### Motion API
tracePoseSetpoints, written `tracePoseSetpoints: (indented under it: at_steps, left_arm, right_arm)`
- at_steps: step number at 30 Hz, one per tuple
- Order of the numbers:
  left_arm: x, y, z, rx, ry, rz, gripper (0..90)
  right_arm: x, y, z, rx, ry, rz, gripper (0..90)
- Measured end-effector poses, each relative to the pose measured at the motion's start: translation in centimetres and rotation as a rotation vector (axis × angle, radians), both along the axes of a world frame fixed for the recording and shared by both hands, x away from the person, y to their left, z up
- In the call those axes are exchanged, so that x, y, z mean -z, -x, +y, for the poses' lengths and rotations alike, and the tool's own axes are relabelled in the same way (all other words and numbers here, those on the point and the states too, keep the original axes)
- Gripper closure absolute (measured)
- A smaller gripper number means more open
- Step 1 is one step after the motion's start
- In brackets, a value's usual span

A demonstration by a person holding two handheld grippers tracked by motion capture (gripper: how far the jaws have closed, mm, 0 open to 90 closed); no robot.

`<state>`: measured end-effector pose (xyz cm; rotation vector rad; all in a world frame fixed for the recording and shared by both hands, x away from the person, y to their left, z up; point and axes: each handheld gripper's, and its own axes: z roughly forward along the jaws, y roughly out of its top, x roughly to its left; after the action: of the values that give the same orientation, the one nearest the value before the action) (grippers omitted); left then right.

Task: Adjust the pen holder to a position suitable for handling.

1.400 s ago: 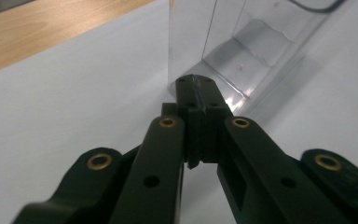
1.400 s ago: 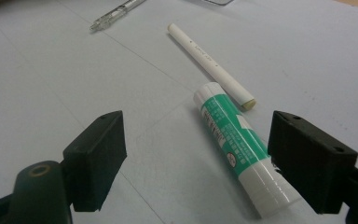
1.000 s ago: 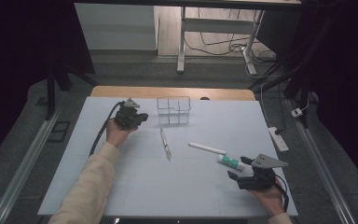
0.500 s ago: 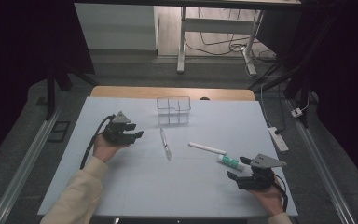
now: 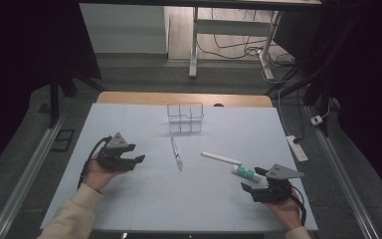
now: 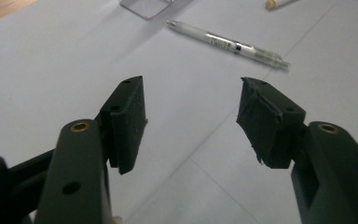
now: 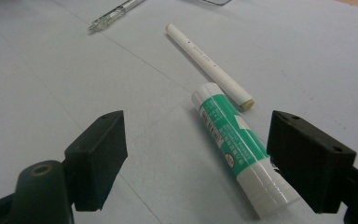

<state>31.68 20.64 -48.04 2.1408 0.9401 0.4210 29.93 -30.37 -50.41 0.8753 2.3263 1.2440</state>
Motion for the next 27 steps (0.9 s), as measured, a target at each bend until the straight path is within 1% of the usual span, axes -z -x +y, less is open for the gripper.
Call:
tracePoseSetpoints:
  at_steps: [2,6,8,11,12,13,17,18,21,27]
  left_arm:
    - [0.1,0.8,0.3,-0.004,0.002,0.0,40.3]
    - [0.2,2.1,0.8,-0.013,0.009,0.005,39.6]
    - [0.3,2.7,1.0,-0.018,0.022,0.004,39.4]
    - [0.7,3.7,1.2,-0.02,0.039,0.012,39.1]
    - [0.8,4.0,1.3,-0.022,0.045,0.017,39.0]
    - [1.0,4.2,1.3,-0.021,0.047,0.021,38.8]
    - [1.5,5.1,1.5,-0.018,0.053,0.025,38.2]
    - [1.6,5.3,1.5,-0.016,0.052,0.026,38.2]
    - [1.9,5.7,1.8,-0.019,0.057,0.026,38.0]
    - [2.0,6.4,2.2,-0.037,0.066,0.02,37.6]
  right_arm:
    - [0.0,0.0,0.0,0.001,0.008,-0.002,20.1]
    - [0.0,-0.1,0.1,-0.001,0.003,-0.002,20.2]
    - [0.0,-0.1,0.1,-0.002,0.006,-0.002,20.2]
    - [-0.2,-0.2,0.2,-0.003,0.003,-0.004,20.3]
    - [-0.3,-0.3,0.3,-0.005,-0.005,-0.004,20.2]
    - [-0.4,-0.3,0.4,-0.008,0.0,-0.004,20.2]
    - [-0.8,-0.5,0.8,-0.012,-0.007,-0.016,20.4]
    - [-0.9,-0.6,0.9,-0.021,-0.015,-0.018,20.5]
    - [-1.2,-0.7,1.3,-0.022,-0.016,-0.019,20.9]
    - [-1.6,-1.1,2.3,-0.025,-0.008,0.001,21.2]
